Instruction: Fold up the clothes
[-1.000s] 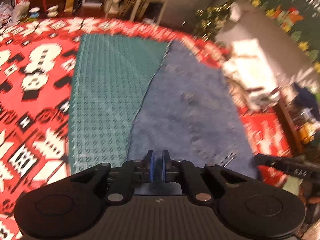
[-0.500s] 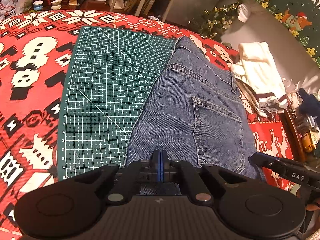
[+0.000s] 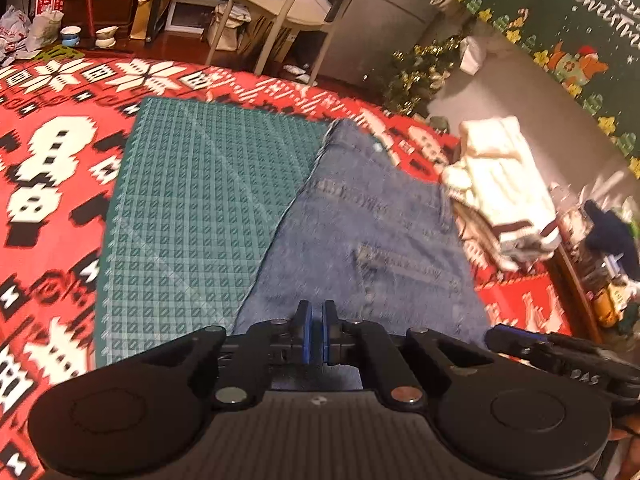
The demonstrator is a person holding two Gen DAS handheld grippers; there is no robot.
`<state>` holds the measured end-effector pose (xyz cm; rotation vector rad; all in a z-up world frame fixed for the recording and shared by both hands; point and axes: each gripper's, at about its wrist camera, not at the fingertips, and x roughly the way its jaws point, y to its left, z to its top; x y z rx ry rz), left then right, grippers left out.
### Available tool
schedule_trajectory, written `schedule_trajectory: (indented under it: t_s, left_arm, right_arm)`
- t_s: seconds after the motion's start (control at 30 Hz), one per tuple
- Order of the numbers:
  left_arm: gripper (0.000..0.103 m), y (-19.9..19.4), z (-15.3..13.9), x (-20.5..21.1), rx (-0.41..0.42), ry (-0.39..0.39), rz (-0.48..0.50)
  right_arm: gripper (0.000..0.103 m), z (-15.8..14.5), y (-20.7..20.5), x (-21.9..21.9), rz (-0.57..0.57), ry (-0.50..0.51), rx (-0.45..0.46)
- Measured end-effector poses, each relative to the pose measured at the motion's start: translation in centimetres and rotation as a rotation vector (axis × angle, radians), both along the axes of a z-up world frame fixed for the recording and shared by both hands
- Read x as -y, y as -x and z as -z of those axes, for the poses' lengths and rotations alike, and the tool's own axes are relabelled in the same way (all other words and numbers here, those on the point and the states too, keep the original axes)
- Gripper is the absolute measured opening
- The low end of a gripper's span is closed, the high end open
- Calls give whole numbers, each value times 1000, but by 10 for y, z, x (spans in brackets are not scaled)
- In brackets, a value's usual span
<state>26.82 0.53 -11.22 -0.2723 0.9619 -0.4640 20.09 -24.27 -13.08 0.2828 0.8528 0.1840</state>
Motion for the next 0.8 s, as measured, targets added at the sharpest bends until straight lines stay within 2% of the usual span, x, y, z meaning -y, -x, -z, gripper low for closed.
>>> schedule_trajectory:
  t_s: [0.2, 0.3, 0.37, 0.53, 0.63, 0.67, 0.73, 0.8]
  left_arm:
    - [3, -20, -4, 28, 85, -16, 68]
    - [2, -30, 2, 38, 83, -32, 94]
    - [2, -33, 5, 36, 77, -30, 89]
    - [2, -41, 12, 33, 62, -27, 78]
    - [2, -45, 16, 30, 53, -25, 71]
    - [2, -47, 18, 30, 49, -24, 69]
    - [1, -50, 21, 28, 43, -23, 64]
    - [1, -49, 18, 31, 49, 11, 79]
  right_arm:
    - [26, -6, -35, -4, -2, -25, 74]
    - [24, 1, -49, -11, -15, -11, 69]
    - [18, 7, -53, -16, -34, 13, 61]
    - [15, 22, -65, -28, -78, 67, 41]
    - [13, 20, -65, -20, -40, 101, 28]
    - [9, 21, -65, -16, -30, 97, 23]
    - [7, 21, -65, -9, -5, 82, 13]
    - [10, 19, -65, -6, 19, 67, 11]
